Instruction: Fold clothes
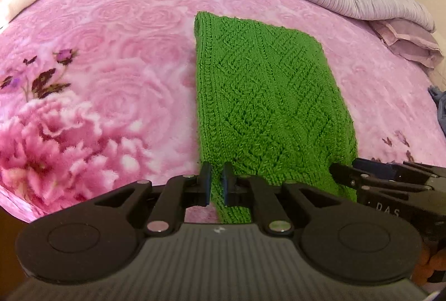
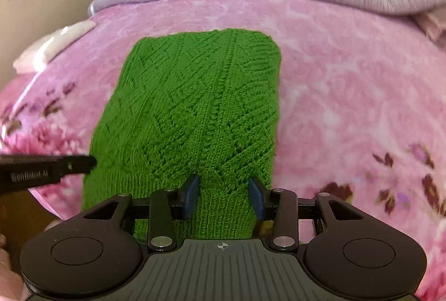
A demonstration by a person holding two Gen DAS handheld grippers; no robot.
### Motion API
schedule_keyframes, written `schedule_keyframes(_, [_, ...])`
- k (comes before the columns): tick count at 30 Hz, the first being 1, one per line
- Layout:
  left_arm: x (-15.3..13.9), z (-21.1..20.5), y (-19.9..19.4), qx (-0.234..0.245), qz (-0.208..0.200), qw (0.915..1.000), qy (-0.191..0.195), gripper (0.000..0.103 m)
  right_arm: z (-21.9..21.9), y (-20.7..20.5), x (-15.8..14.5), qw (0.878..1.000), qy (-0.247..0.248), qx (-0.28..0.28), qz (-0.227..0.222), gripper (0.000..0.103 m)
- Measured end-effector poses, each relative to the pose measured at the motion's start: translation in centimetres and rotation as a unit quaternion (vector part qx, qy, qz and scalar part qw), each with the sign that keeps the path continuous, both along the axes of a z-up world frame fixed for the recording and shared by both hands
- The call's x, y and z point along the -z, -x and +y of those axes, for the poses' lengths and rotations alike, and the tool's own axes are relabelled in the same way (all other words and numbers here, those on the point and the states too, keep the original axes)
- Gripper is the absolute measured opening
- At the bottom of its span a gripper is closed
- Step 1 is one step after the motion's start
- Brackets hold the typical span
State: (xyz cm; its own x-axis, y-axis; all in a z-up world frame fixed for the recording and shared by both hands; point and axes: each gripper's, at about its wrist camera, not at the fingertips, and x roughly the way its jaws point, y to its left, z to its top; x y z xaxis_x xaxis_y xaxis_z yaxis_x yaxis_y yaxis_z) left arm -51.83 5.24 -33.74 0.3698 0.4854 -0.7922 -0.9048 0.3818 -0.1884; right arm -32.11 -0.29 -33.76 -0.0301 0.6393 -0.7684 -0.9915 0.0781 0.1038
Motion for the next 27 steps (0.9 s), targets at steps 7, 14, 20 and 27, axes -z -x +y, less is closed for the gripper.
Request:
schedule_keyframes(7, [-2.3, 1.3, 0.9, 0.012, -0.018, 0.9996, -0.016, 0.007, 0.7, -2.7, -2.6, 0.999, 0.010, -0.006, 0.037, 0.041])
schedule_keyframes(14, [-4.6, 8.7, -0.7, 0.036, -0.034, 0.9962, -0.071, 0.006, 7.4, -6.2, -5.2, 0.997, -0.069, 0.006, 0.019, 0.041])
schedule_keyframes(20, [-2.0, 15.4, -4.0, 0.060, -0.056, 0.9934, -0.080, 0.007, 13.8, -6.8, -2.3, 0.996, -0.077, -0.021, 0.043, 0.041])
schedule_keyframes(27, [3.1, 18.2, -4.5, 0.034, -0.056, 0.9965, -0.052, 0.009, 16.8, -6.0, 1.5, 0.999, -0.032, -0.024, -0.008, 0.041])
